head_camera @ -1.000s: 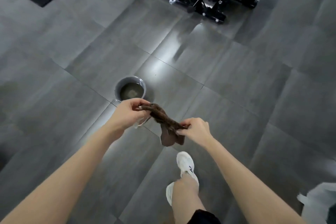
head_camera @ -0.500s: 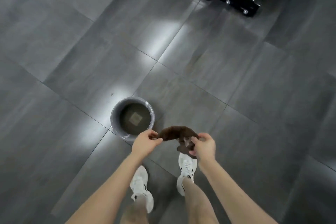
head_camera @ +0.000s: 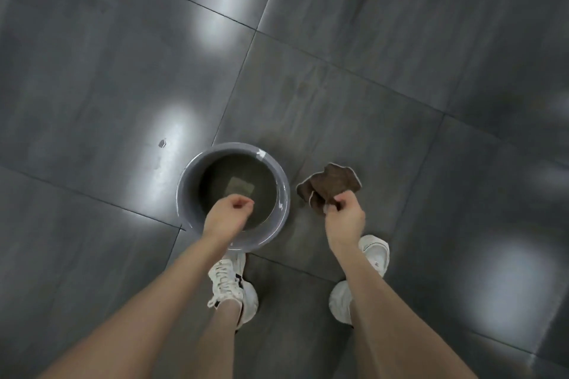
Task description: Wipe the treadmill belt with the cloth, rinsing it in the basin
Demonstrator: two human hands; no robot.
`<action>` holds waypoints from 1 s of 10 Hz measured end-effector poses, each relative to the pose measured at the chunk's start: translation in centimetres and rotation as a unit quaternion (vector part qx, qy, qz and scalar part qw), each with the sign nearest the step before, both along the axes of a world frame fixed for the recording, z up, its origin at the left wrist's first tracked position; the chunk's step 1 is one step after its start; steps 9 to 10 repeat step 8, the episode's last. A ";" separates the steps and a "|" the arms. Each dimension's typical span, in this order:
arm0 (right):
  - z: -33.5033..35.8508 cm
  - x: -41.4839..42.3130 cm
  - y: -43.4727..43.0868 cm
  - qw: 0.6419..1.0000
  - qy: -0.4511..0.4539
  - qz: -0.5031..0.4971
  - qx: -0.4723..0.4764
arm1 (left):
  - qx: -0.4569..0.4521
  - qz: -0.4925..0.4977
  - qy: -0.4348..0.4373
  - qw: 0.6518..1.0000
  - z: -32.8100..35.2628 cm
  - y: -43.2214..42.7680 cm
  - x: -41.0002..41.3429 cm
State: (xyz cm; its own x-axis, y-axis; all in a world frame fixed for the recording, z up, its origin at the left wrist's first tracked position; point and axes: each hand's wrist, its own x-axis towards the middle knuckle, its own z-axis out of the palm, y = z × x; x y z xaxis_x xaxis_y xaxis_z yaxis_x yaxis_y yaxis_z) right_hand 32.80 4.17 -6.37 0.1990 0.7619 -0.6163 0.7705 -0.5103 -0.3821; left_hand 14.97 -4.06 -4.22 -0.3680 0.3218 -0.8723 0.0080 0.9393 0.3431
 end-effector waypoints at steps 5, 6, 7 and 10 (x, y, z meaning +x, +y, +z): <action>-7.0 -5.6 -4.1 0.989 -0.038 0.133 0.045 | 0.013 -0.044 -0.120 0.992 -10.9 2.8 0.2; -9.2 -4.1 -2.4 0.993 0.047 0.069 -0.079 | 0.002 -0.051 -0.141 0.989 -12.4 3.4 1.6; -9.2 -3.5 -1.2 0.977 0.081 0.149 -0.132 | 0.005 -0.036 -0.139 0.990 -13.1 3.4 2.3; -7.1 -2.5 0.2 0.989 0.063 0.119 -0.065 | -0.026 -0.020 -0.058 0.998 -12.8 3.2 1.7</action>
